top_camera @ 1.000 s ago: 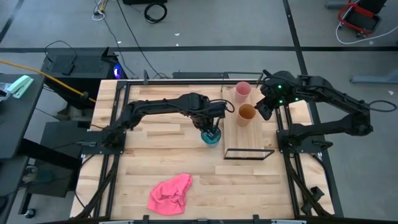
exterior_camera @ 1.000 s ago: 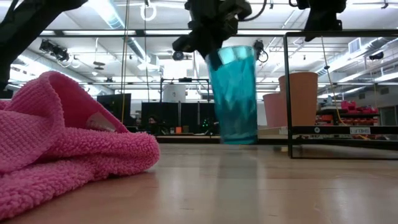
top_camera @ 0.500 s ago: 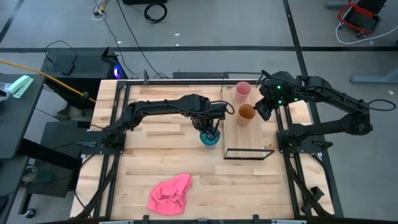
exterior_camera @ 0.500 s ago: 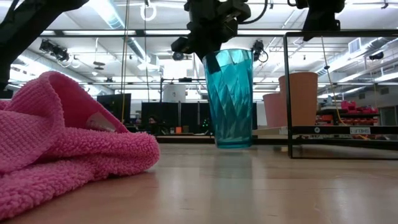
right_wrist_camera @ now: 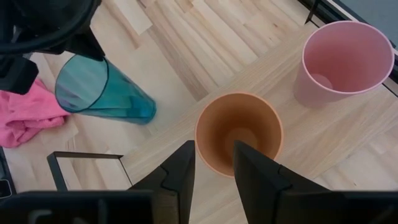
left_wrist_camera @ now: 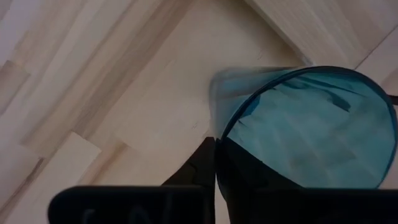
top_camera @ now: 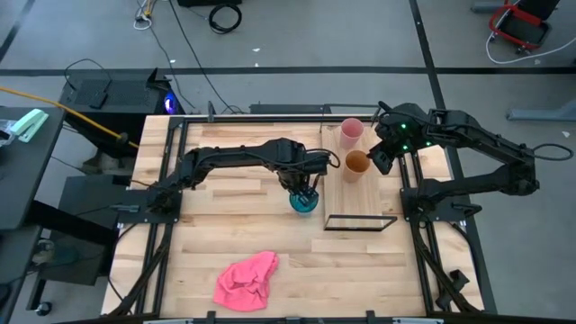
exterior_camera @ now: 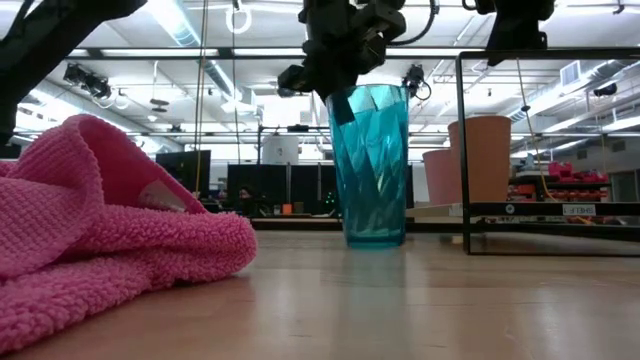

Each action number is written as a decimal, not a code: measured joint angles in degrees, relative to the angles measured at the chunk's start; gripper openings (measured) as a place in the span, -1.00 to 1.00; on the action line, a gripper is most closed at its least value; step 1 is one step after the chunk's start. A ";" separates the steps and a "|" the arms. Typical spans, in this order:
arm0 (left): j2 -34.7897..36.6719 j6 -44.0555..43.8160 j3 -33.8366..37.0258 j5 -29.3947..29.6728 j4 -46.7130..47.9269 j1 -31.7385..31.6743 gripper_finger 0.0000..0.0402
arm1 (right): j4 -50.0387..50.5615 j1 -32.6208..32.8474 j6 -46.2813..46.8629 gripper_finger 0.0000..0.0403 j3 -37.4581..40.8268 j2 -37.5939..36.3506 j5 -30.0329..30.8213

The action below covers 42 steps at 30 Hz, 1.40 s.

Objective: Stack small to large cups/mugs on shelf
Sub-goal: Put the blue cup on the shelf

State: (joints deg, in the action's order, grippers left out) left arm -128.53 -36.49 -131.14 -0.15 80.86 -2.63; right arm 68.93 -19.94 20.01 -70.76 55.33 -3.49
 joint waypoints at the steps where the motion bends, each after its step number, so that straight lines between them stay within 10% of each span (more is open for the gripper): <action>1: 0.00 0.19 -0.01 -0.27 -0.08 0.00 -0.89 | 0.00 0.00 0.00 -0.43 0.00 0.00 -0.02; 33: 3.06 2.44 -3.45 -0.63 0.61 -0.59 -0.30 | -8.93 0.33 1.95 -0.43 0.00 2.84 -6.44; 42: 7.21 4.01 -3.07 7.70 9.27 -4.09 -0.26 | -17.06 5.82 1.95 -0.43 0.00 8.43 -8.16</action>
State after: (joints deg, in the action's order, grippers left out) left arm -121.32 -32.48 -134.21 7.55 90.13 -6.72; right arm 51.87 -14.13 21.96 -70.76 63.76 -11.64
